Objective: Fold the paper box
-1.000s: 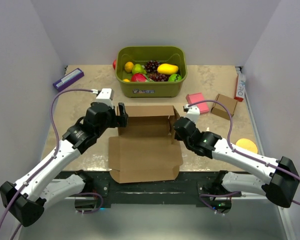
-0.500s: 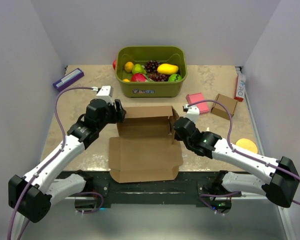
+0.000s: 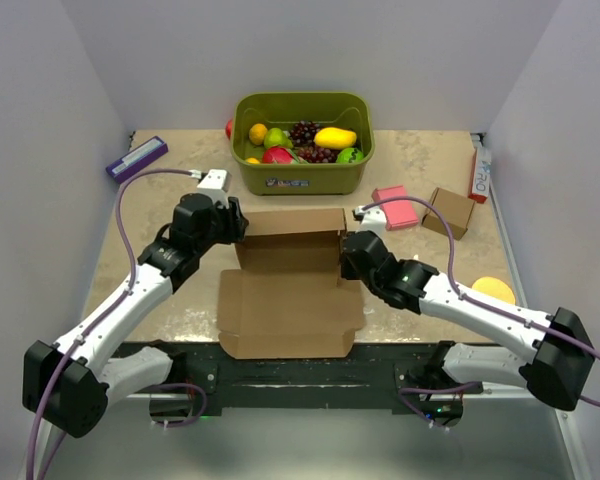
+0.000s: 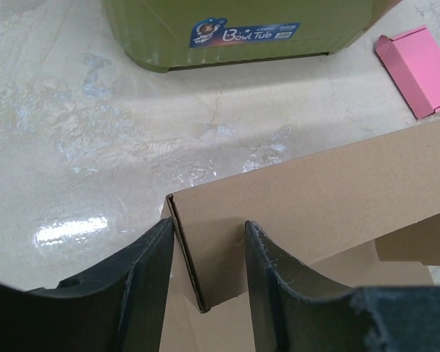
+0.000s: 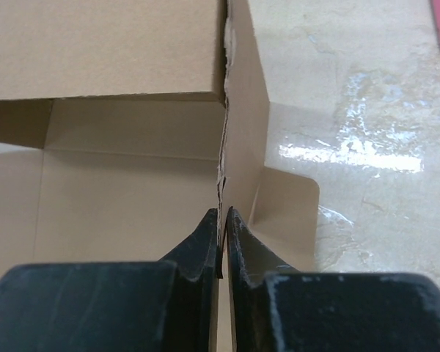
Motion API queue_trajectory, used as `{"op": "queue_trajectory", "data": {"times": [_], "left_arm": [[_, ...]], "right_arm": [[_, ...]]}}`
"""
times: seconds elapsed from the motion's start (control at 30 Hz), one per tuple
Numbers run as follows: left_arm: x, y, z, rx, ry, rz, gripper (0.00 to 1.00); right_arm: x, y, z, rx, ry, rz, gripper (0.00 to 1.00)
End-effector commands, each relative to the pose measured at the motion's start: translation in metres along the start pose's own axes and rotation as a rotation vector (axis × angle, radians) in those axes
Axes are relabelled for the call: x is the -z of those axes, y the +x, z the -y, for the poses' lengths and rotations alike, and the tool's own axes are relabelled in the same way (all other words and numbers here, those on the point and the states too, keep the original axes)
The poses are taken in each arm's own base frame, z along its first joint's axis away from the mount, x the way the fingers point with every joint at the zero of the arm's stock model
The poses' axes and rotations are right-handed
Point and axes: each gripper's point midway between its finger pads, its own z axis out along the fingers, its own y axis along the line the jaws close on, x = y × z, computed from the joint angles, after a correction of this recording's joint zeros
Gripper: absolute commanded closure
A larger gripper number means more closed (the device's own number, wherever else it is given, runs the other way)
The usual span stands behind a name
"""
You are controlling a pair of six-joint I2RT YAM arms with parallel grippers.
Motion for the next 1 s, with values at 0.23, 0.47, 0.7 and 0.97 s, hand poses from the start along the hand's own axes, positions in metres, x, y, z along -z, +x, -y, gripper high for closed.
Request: {"op": "queue_trajectory", "data": {"times": [0.23, 0.47, 0.7, 0.97], "left_arm": [[-0.007, 0.021, -0.003, -0.081, 0.047, -0.042, 0.57], [-0.008, 0.019, -0.017, -0.093, -0.002, -0.044, 0.58], [-0.011, 0.023, -0.018, -0.093, 0.002, -0.066, 0.6], [-0.01, 0.022, -0.015, -0.094, 0.026, -0.06, 0.61]], "right_arm": [[0.002, -0.016, -0.049, 0.018, -0.192, 0.005, 0.52], [0.053, -0.066, -0.037, 0.023, -0.182, 0.095, 0.19], [0.073, -0.109, 0.064, -0.07, 0.119, 0.184, 0.18], [0.019, -0.069, 0.099, -0.012, 0.161, 0.071, 0.26]]}}
